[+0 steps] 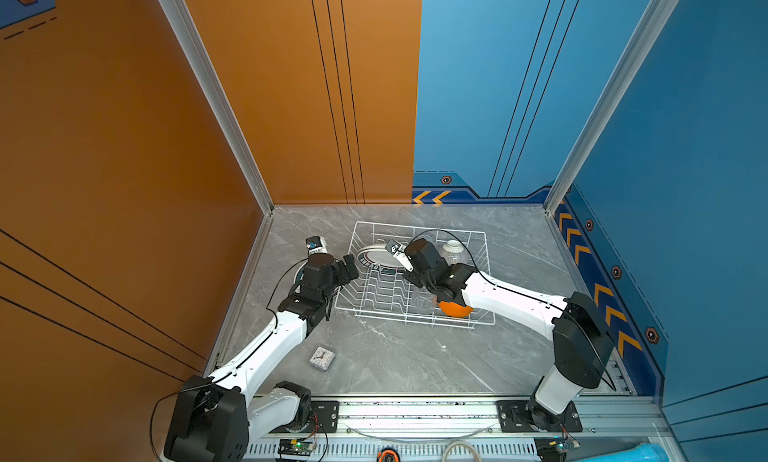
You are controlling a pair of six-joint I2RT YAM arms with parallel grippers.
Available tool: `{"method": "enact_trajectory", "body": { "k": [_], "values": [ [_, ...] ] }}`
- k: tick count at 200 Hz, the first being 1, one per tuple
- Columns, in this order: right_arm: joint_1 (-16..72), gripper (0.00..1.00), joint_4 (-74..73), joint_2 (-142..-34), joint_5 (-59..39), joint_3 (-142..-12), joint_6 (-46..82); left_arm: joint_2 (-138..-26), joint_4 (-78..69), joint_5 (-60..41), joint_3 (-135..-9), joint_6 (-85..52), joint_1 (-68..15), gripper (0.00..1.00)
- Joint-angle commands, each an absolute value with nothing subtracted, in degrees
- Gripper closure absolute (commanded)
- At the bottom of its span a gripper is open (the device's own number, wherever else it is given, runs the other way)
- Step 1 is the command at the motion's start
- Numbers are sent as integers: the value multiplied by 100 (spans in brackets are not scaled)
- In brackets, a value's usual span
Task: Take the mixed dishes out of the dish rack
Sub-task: 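Lift the green-rimmed plate up out of the rack with the right gripper, then grasp the raised plate's rim with the left gripper, holding it between both grippers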
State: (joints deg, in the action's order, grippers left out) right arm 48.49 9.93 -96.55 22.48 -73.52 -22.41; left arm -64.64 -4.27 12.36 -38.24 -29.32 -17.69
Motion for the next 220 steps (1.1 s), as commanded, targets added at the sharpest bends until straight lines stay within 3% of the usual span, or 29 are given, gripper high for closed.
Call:
{"method": "enact_trajectory", "body": {
  "k": [1, 125, 220],
  "values": [
    [4924, 100, 888, -9252, 1862, -7346, -1874, -6359, -382, 1327, -3718, -2839, -1819, 2],
    [4551, 100, 959, -8306, 1114, -7169, -767, -6381, -418, 625, -3909, -2809, -1805, 2],
    [4266, 100, 1100, -7759, 109, -6947, -147, -6464, -1670, -1366, -3850, -2782, -1723, 2]
  ]
}}
